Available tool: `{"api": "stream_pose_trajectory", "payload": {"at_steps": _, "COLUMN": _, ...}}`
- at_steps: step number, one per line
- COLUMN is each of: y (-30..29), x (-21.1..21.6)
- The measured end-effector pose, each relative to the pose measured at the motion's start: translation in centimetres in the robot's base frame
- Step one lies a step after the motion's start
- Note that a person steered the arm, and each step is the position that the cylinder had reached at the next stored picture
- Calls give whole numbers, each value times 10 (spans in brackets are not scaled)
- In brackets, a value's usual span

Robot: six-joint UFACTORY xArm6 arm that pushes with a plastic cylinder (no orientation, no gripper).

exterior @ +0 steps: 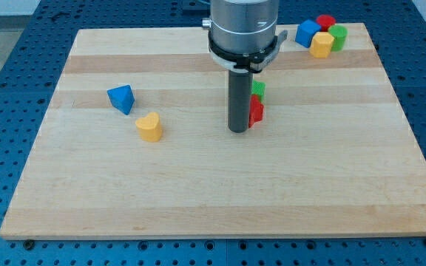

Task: Move the yellow heart to the center of the board

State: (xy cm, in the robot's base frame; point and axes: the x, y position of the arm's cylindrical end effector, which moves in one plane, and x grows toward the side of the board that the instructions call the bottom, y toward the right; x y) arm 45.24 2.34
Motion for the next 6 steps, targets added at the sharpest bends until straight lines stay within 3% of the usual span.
{"api": "stream_pose_trajectory", "payload": {"at_steps": 1, "y": -1, "x": 20}}
{"api": "stream_pose_trajectory", "payload": {"at_steps": 2, "y": -39, "x": 64}}
{"api": "stream_pose_trajectory", "payload": {"at_steps": 3, "y": -117, "x": 67}}
{"api": "stream_pose_trajectory", "payload": {"at_steps": 4, "y": -177, "x": 57}}
{"api": "stream_pose_trajectory", "payload": {"at_steps": 6, "y": -176, "x": 20}}
